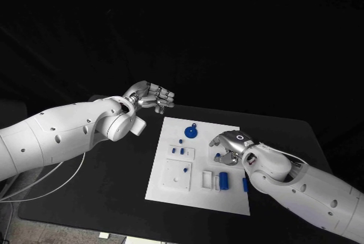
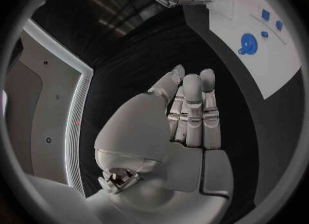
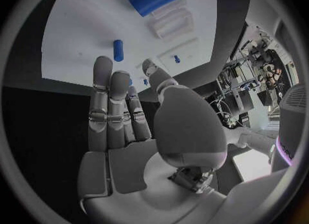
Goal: Assemble the parts on the task board
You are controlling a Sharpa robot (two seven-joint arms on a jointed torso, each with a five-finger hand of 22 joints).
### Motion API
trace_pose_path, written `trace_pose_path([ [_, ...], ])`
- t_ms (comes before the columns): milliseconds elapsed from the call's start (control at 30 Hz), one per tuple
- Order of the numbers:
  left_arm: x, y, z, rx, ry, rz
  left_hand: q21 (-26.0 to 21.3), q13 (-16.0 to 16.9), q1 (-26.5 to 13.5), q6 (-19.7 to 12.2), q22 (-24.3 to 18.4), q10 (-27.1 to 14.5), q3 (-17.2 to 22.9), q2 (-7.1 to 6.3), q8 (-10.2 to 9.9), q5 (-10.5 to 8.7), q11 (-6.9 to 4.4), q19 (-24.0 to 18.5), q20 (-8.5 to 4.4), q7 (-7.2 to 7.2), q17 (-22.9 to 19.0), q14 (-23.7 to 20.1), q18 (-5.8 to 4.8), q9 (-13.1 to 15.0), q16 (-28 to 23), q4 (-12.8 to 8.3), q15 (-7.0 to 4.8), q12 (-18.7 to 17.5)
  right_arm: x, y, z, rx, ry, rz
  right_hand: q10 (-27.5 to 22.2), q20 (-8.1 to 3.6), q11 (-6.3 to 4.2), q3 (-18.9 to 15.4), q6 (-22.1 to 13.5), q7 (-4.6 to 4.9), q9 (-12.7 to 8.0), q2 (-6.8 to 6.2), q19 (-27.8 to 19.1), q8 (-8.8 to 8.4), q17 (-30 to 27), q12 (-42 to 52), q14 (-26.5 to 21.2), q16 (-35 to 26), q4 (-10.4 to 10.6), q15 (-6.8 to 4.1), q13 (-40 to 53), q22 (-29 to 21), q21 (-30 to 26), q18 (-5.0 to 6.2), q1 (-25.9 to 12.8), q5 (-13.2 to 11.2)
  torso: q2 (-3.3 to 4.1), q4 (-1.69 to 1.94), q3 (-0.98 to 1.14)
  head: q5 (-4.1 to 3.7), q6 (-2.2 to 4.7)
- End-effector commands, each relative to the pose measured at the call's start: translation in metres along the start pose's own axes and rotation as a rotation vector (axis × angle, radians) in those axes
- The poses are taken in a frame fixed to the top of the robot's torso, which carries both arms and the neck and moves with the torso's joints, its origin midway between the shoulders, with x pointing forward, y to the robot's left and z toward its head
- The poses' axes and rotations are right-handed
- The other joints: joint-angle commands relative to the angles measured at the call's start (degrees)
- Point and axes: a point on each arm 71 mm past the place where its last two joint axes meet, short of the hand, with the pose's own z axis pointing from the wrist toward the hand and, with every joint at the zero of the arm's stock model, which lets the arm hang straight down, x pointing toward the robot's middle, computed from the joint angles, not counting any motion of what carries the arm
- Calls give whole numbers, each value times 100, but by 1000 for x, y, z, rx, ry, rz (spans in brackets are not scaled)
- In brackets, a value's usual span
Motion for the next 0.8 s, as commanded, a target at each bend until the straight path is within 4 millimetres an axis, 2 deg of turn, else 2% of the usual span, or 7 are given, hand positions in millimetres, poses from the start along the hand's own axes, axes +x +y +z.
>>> trace_pose_path([
  [33,2,-1,1,13,13,-10,39,1,-4,-13,118,50,35,51,24,18,0,-3,-13,0,3,13,29,-6,-20,10,-3,4,4,-4,2,36,34,-67,-9,27,-15,-19,-46,13,-5,-37,222,9,-7,14,-6,8,38,14,-8,-12,20,43,6,-27,0,5,-9,-7,-18],
  [200,2,-1,1,9,14,-11,43,1,-17,-12,117,51,39,65,24,21,0,-4,-12,1,4,12,29,-5,-20,13,-1,0,10,-7,5,45,55,-68,194,5,-72,175,26,79,-6,90,220,8,-11,15,14,14,-131,-12,-11,-32,71,5,3,-73,4,-2,-10,-24,-16],
  [267,2,0,2,8,15,-11,43,1,-24,-13,116,51,40,71,23,22,0,-3,-12,2,5,15,29,-6,-18,16,-2,-2,12,-8,6,47,64,-68,282,-61,-167,483,84,93,-6,146,211,7,-19,7,40,1,-326,-87,-13,-23,103,-95,-111,-102,0,-5,-9,-23,-14],
  [333,3,0,2,7,16,-11,44,1,-28,-14,116,51,41,74,22,23,0,-2,-12,2,6,16,29,-6,-17,17,-2,-3,13,-8,6,48,71,-67,406,-78,-198,890,143,125,-7,164,208,4,-14,-3,62,3,-517,-89,-5,-2,139,-117,-273,-164,-1,-6,-8,-20,-18],
  [400,3,0,2,7,17,-11,44,1,-28,-14,116,51,41,74,22,23,0,-2,-12,2,6,16,29,-6,-17,17,-2,-3,15,-9,7,51,78,-67,587,-84,-230,1267,226,151,-7,172,207,3,-3,-25,83,17,-608,-97,-13,28,180,-134,-395,-185,-1,-5,-7,-19,-22],
  [500,3,0,2,4,17,-11,46,1,-15,-25,116,52,50,76,17,26,0,2,-14,5,7,19,32,-7,-16,3,-3,-5,16,-9,8,55,84,-71,927,-98,-278,1682,516,261,10,201,208,17,17,-21,111,43,-645,-106,-8,81,242,-155,-488,-61,3,-10,-3,-16,-28],
  [800,3,0,2,2,15,-11,48,0,-28,-31,116,42,49,73,15,24,4,2,-12,6,7,19,33,-6,-17,3,-1,-13,21,-11,11,55,89,-71,1006,-94,-283,1840,638,276,10,206,200,12,31,-30,134,54,-607,-98,-6,134,291,-164,-570,-58,2,-8,-2,-15,-32],
])
